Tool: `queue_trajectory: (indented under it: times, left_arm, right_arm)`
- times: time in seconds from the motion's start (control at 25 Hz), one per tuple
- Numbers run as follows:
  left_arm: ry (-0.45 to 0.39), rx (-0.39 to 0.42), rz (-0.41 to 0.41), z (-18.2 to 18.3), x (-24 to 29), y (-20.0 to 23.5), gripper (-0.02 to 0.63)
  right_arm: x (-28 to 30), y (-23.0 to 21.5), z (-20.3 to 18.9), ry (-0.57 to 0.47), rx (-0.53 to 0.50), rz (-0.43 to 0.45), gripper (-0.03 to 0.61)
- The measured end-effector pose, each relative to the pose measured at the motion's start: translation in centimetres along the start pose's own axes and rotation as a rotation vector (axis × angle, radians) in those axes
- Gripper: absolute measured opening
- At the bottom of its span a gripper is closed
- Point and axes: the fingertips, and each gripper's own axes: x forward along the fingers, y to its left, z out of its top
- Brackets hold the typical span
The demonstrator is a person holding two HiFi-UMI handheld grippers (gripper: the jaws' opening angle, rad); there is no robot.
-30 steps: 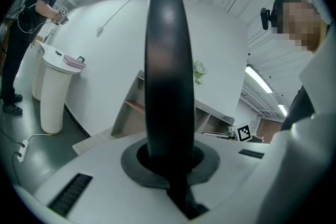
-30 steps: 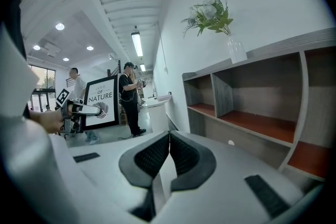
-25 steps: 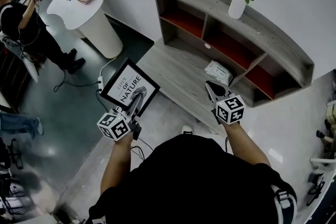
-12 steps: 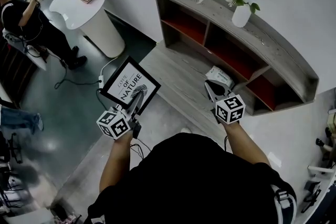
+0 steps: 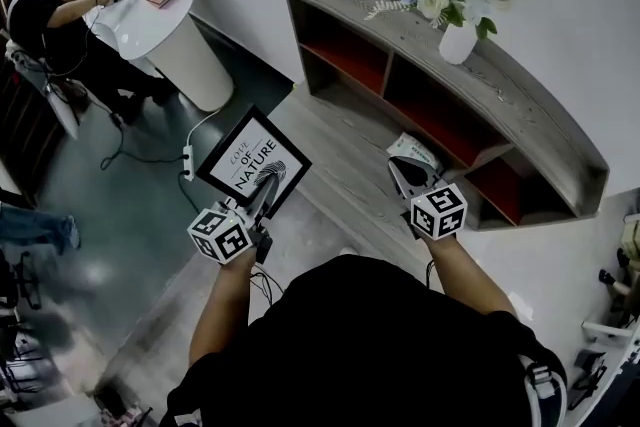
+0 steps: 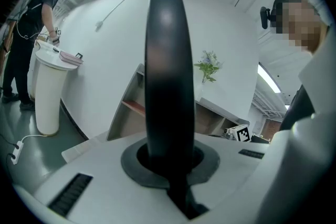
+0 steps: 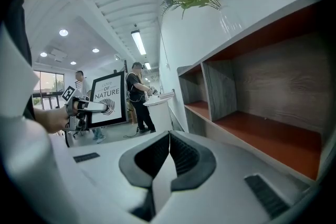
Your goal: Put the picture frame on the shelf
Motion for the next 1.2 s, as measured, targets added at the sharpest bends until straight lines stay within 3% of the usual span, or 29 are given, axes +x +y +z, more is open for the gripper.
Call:
queue_trajectory:
  times: [1.2]
  left_arm:
    - [-0.047,0.008,-0.005,1.7,3.2,-1.2,0.028]
  right_arm:
    - [-0.3,-1.6,-0.3,0.028,-0.026,0.028,0.014]
